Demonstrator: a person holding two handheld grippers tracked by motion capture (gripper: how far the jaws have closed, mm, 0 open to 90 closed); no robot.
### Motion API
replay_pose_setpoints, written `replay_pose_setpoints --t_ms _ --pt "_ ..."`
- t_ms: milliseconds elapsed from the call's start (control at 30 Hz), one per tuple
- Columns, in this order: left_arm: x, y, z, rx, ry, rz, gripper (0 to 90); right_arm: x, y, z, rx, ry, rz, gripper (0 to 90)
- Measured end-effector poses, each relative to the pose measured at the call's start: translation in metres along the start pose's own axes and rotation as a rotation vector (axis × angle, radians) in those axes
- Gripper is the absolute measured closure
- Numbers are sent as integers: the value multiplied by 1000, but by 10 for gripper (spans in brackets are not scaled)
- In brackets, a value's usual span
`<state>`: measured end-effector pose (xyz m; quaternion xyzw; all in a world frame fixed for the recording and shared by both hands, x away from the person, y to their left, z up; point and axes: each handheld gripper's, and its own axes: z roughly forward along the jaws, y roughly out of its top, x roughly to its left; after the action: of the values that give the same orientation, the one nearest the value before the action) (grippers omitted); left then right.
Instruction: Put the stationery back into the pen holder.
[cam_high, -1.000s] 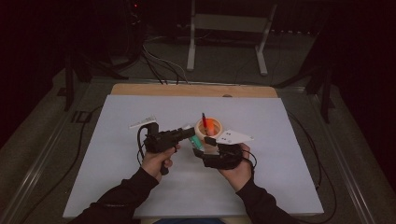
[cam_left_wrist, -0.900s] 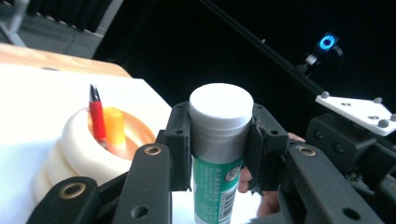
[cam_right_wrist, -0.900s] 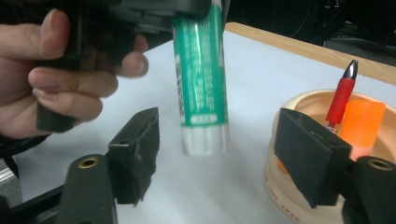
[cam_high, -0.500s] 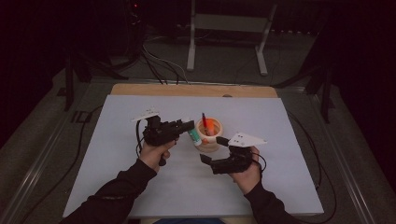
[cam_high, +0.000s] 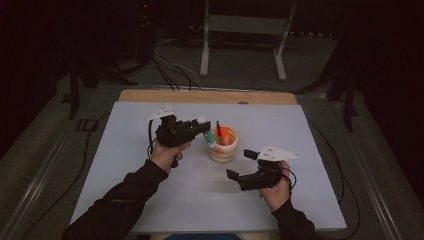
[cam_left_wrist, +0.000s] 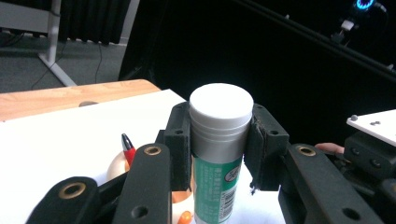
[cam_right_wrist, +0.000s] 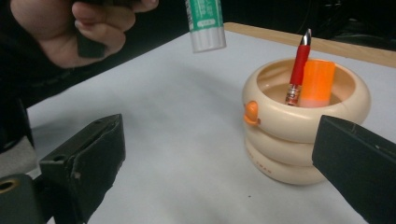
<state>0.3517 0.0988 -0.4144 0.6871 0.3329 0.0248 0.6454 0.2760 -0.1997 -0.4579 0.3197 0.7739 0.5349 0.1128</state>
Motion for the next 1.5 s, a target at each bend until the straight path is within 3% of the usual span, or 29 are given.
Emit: replay_pose_setpoints --t_ms 167,533,867,1500 --pt "-2 5 8 19 7 73 663 0 -2 1 -7 2 -3 29" --pt "-1 16 23 40 46 154 662 0 -3 1 -14 3 2 29" --pt "3 16 40 77 34 190 662 -1 -3 -1 -32 5 12 29" --pt "15 -1 66 112 73 204 661 -1 -3 -1 -33 14 15 29"
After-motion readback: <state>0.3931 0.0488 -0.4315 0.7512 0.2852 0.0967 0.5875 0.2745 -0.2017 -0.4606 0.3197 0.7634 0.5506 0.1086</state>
